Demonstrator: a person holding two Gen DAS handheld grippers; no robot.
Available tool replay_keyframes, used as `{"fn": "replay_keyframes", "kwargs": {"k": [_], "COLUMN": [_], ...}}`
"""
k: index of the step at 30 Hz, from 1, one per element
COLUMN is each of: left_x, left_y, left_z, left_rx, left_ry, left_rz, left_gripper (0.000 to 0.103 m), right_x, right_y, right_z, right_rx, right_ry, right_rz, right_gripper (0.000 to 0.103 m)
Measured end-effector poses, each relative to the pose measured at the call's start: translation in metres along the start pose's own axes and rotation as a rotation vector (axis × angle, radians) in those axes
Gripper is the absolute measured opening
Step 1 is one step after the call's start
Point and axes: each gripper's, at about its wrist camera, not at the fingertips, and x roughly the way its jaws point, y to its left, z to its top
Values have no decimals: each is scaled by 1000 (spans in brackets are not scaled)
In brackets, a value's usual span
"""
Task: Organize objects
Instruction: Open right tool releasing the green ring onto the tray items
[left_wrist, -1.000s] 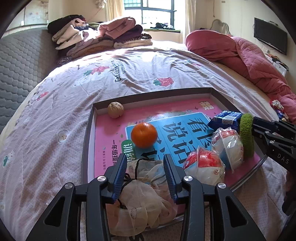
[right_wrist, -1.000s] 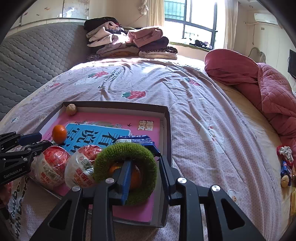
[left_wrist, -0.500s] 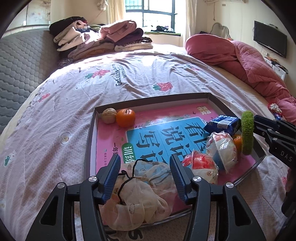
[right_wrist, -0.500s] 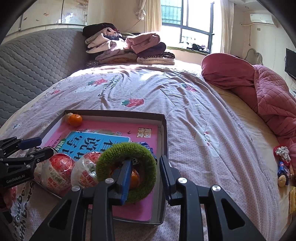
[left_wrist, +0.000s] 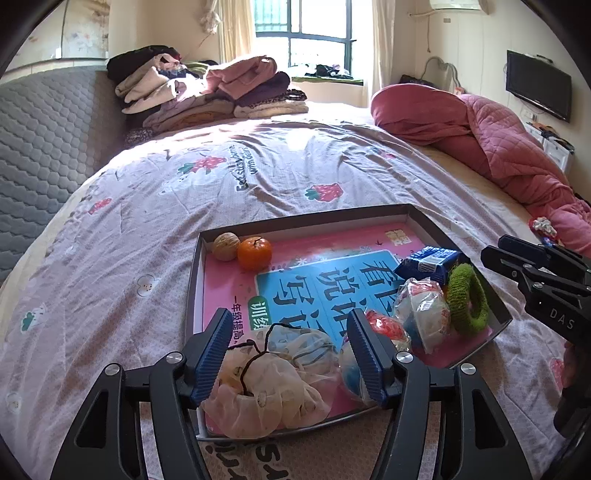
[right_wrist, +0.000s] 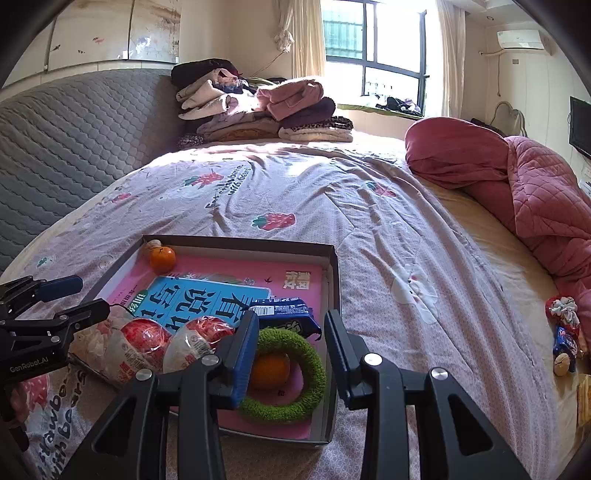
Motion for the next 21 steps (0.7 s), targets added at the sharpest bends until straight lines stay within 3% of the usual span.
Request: {"fn": "replay_keyframes", "kwargs": {"k": [21], "left_x": [-59], "left_y": [-4], "left_z": [3], "left_rx": [-40], "left_ry": [-100], "left_rz": [24], "left_gripper": [76], "right_x": [-54], "right_y": [7], "right_z": [12], "right_rx": [25], "right_ry": [-110], "right_rz": [78], "right_gripper": [49]}}
